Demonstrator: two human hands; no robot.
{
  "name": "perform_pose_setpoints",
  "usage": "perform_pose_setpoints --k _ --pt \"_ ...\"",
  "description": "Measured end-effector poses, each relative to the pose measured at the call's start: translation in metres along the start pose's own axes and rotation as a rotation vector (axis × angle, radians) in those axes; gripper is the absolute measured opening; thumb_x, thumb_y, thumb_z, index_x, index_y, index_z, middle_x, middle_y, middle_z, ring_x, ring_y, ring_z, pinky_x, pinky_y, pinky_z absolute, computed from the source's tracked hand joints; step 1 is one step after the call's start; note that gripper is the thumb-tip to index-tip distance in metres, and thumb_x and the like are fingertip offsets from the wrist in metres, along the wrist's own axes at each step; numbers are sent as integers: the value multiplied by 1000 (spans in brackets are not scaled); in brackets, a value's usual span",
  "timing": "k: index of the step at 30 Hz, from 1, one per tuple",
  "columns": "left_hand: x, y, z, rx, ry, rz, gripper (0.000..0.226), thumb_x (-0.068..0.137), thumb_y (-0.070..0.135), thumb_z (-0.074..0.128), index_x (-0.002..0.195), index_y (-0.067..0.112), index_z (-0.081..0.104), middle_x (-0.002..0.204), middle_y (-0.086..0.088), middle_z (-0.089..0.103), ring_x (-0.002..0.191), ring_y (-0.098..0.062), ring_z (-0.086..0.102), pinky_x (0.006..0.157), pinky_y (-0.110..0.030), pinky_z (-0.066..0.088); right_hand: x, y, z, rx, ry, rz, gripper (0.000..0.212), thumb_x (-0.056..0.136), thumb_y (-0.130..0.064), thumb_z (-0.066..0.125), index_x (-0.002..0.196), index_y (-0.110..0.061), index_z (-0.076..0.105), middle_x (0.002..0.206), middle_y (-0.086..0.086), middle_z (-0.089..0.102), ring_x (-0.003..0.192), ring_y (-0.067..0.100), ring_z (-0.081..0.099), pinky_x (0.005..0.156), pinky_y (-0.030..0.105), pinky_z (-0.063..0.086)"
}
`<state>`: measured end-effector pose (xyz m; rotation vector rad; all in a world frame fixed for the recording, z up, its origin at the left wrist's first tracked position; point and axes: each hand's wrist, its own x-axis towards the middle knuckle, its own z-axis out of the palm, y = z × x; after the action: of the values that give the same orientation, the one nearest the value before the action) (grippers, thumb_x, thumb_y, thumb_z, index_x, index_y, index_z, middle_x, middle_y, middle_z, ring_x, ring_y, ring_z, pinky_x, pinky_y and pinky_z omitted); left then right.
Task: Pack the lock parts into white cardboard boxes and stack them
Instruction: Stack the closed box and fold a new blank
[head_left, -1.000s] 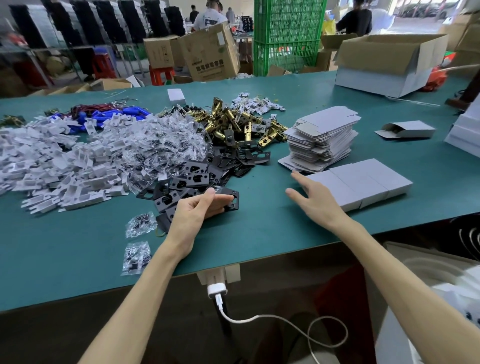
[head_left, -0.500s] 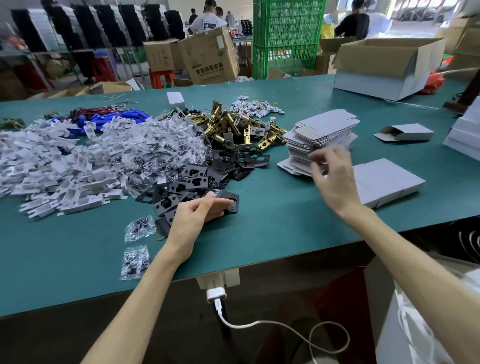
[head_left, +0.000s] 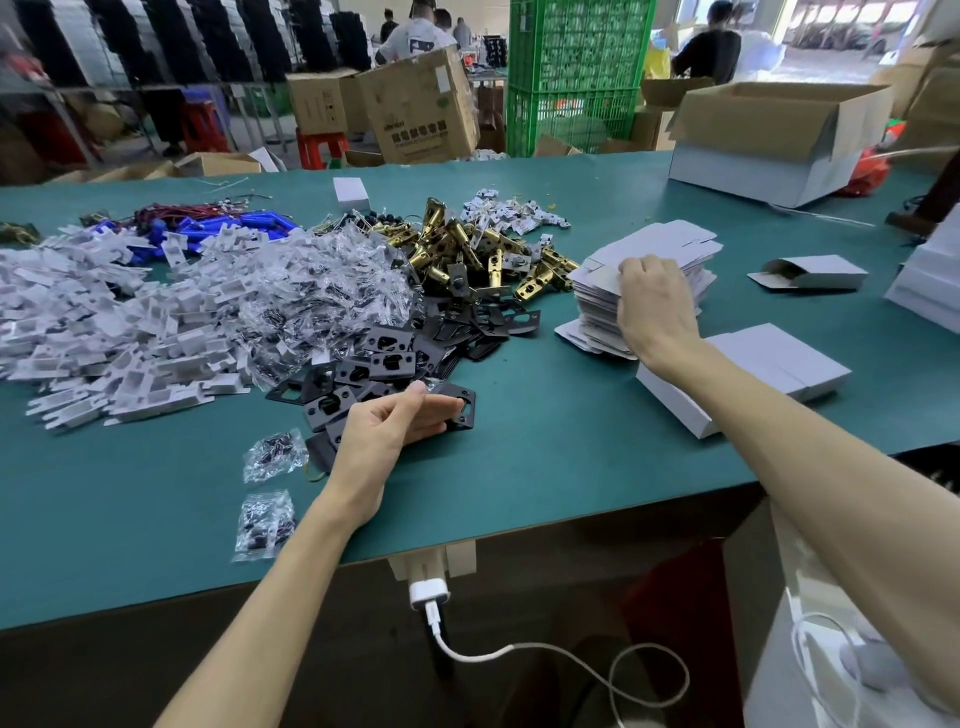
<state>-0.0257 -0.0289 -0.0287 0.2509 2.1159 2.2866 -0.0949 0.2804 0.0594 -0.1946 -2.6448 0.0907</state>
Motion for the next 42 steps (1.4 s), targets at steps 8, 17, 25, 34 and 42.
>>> perform_pose_setpoints --k 8,17,25,34,42 --pt "-1 2 1 0 3 -6 38 109 30 53 102 7 82 105 -12 80 105 -27 76 93 -35 61 -3 4 -12 135 134 -17 32 85 15 43 100 -1 67 101 24 67 102 39 54 77 39 38" --pt "-2 4 3 31 18 -2 39 109 29 51 102 5 82 104 -11 80 103 -26 77 94 -35 61 -10 -1 -20 365 371 -78 25 81 15 49 91 0 66 95 19 71 95 37 59 73 35 38" --pt "-4 10 -1 -93 18 -28 56 107 47 44 115 3 77 113 -18 77 108 -35 75 97 -44 60 -92 -86 -14 754 340 -522 25 76 21 71 80 -2 62 92 8 71 88 30 64 78 45 50" --pt "-5 20 -11 -404 -13 -122 76 108 61 19 148 6 53 142 -21 62 124 -34 63 109 -53 48 -140 -150 16 1130 191 -468 27 78 18 71 88 -6 64 104 4 69 102 24 64 84 37 54" --pt "-5 25 -17 -610 -167 -194 79 77 63 81 128 5 64 129 -17 67 116 -31 66 100 -42 54 -144 -135 32 1030 31 -420 49 80 14 73 124 -4 59 131 5 61 127 21 56 105 36 48"
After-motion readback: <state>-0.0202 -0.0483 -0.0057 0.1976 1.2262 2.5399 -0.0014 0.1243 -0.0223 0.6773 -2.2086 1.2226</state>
